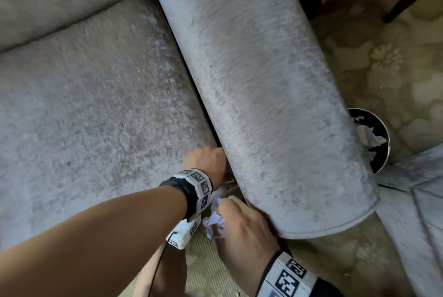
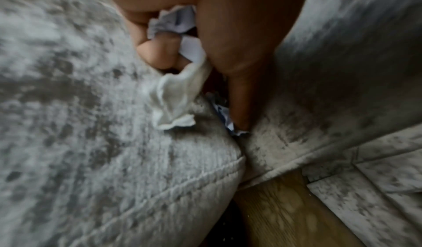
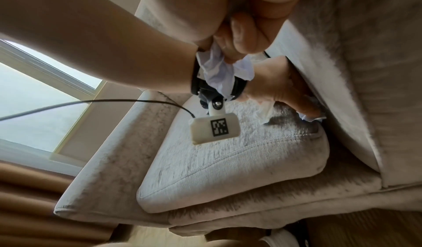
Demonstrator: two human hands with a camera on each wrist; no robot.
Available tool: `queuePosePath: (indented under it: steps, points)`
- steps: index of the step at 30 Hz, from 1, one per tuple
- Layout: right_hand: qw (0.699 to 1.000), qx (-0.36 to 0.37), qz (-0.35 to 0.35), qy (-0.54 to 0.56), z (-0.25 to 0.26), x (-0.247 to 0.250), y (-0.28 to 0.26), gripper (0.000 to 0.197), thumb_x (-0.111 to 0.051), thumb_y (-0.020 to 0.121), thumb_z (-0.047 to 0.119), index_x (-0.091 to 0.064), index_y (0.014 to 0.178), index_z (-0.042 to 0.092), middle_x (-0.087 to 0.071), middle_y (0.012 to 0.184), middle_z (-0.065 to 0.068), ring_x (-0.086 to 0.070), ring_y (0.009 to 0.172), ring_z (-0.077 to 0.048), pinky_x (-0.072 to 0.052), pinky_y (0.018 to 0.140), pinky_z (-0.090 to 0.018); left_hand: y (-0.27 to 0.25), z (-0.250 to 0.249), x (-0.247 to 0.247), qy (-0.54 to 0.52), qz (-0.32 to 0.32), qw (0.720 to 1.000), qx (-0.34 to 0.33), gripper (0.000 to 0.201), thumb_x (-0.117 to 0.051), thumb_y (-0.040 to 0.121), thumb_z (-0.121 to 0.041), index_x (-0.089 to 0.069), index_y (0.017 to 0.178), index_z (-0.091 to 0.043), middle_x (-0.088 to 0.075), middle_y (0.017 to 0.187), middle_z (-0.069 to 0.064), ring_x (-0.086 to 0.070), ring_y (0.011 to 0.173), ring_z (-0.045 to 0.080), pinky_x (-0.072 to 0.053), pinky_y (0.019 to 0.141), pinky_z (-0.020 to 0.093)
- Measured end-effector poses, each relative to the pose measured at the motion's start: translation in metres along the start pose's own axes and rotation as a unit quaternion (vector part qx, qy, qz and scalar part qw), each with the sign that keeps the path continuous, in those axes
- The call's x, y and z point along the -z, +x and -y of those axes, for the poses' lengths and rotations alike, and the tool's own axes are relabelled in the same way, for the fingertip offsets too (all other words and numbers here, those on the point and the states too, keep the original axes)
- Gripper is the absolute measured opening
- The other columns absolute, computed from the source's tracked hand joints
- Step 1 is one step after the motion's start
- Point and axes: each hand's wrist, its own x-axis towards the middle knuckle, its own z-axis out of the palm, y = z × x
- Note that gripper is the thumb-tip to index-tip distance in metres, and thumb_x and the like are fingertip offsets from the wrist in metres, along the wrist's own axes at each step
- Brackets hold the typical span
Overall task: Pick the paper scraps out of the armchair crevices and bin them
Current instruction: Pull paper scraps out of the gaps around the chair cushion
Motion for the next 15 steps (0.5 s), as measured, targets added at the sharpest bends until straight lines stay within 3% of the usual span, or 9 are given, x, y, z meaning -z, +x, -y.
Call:
queuePosePath:
  steps: [4,8,9,11,13,15]
  points:
    - [0.999,0.019,-0.018,-0.040,0.003,0.001,0.002,0.057,-0.076,0.057,0.014,-0.024,0.075,0.029,-0.045,0.066,0.008,-0.031,0.050,-0.010,-0.018,0.048,-0.017,0.002,-0.008,0.000,0.016,0.010,1.000,0.002,0.038,-0.051,0.093,-0.016,-0.030,0.062,-0.020,-0.062,0.092,0.008,-0.062,0.091,0.031,-0.050,0.070,0.035]
    - [0.999,0.018,-0.016,-0.040,0.003,0.004,0.002,0.058,-0.074,0.057,0.013,-0.022,0.076,0.030,-0.030,0.070,0.015,-0.027,0.053,-0.005,-0.018,0.050,-0.015,0.003,0.000,0.001,-0.019,0.023,1.000,0.006,0.027,-0.060,0.089,-0.021,-0.042,0.069,-0.019,-0.063,0.090,0.004,-0.062,0.083,0.028,-0.048,0.065,0.033]
    - [0.999,0.015,-0.010,-0.036,0.003,0.004,0.001,0.050,-0.072,0.060,0.011,-0.029,0.076,0.029,-0.034,0.071,0.015,-0.032,0.054,-0.005,-0.021,0.051,-0.015,0.003,0.004,0.003,-0.028,0.027,0.999,0.004,0.020,-0.063,0.087,-0.026,-0.050,0.074,-0.019,-0.064,0.091,0.004,-0.061,0.080,0.026,-0.047,0.063,0.032]
    - [0.999,-0.006,0.028,-0.026,0.005,0.005,0.000,0.025,-0.066,0.070,0.007,-0.050,0.083,0.021,-0.053,0.082,0.009,-0.053,0.066,-0.013,-0.039,0.058,-0.021,0.001,0.015,0.012,-0.059,0.026,0.998,0.006,0.014,-0.068,0.083,-0.033,-0.062,0.083,-0.021,-0.065,0.088,0.002,-0.059,0.074,0.023,-0.045,0.059,0.030]
    - [0.999,-0.020,0.047,-0.014,0.005,0.004,0.001,0.023,-0.062,0.073,0.005,-0.060,0.093,0.016,-0.063,0.093,0.003,-0.062,0.080,-0.020,-0.052,0.067,-0.033,-0.004,0.026,0.026,-0.097,0.019,0.995,0.016,0.012,-0.070,0.080,-0.034,-0.065,0.081,-0.024,-0.064,0.081,-0.001,-0.060,0.072,0.021,-0.044,0.056,0.027]
    - [0.999,-0.029,0.045,-0.008,0.007,0.005,0.003,0.024,-0.065,0.068,0.005,-0.061,0.088,0.017,-0.066,0.092,0.003,-0.064,0.078,-0.020,-0.055,0.064,-0.035,-0.009,0.036,0.041,-0.127,0.000,0.992,0.027,0.011,-0.069,0.080,-0.034,-0.067,0.085,-0.024,-0.065,0.080,-0.001,-0.062,0.072,0.020,-0.047,0.055,0.026]
